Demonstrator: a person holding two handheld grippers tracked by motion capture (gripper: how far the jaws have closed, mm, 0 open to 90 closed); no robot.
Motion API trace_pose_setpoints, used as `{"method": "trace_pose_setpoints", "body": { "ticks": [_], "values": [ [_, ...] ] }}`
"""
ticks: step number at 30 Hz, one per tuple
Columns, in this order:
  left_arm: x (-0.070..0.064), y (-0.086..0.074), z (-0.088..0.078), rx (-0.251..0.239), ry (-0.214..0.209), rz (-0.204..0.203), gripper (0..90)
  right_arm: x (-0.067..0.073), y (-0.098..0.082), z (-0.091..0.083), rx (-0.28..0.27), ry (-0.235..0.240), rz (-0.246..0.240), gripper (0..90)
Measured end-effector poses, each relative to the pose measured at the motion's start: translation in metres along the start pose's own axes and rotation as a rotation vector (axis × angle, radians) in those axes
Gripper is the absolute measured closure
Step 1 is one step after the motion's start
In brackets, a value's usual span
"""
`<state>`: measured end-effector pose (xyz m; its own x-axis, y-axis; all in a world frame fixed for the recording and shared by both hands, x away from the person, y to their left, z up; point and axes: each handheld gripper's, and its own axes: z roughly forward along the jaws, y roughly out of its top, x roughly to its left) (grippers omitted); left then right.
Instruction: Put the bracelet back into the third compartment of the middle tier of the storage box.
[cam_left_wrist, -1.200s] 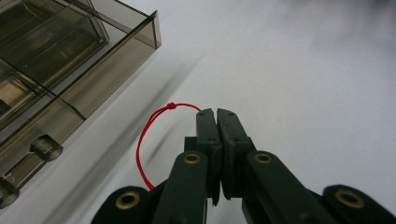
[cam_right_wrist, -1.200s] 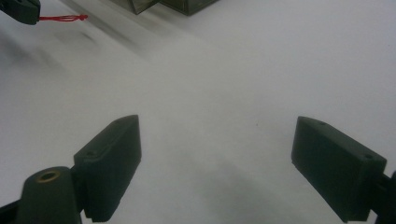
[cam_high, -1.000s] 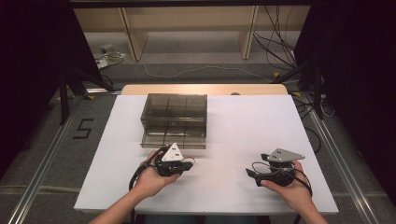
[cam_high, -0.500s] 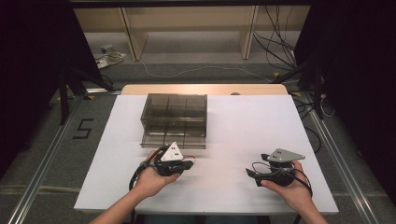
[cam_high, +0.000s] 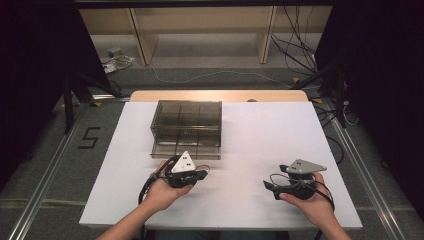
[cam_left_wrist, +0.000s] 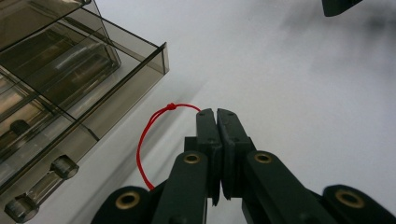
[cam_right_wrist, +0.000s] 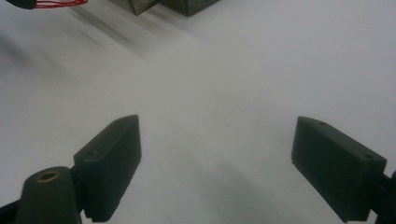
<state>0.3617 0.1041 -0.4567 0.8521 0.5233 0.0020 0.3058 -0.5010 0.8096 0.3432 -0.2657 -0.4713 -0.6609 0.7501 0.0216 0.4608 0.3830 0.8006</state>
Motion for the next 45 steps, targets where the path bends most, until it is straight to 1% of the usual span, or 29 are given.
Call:
{"method": "trace_pose_setpoints", "body": {
  "ticks": [18,22,27,34,45],
  "values": [
    [0.0008,0.0030,-0.0012,-0.033,0.015,-0.004,88.2,-0.0003,0.0001,0.0003,-0.002,0.001,0.002,16.6],
    [0.0013,0.0040,-0.0013,-0.036,0.016,0.000,88.2,-0.0003,0.0000,0.0004,-0.002,0.001,0.001,16.6],
    [0.0012,0.0051,-0.0008,-0.041,0.016,-0.006,88.2,-0.0006,0.0000,0.0003,0.000,0.002,0.001,16.6],
    [0.0019,0.0072,-0.0005,-0.049,0.019,-0.001,88.3,-0.0005,0.0000,0.0003,-0.001,0.001,0.001,16.6],
    [0.0027,0.0093,-0.0005,-0.059,0.021,-0.006,88.2,-0.0007,-0.0001,0.0001,-0.001,0.002,-0.001,16.6]
  ]
}}
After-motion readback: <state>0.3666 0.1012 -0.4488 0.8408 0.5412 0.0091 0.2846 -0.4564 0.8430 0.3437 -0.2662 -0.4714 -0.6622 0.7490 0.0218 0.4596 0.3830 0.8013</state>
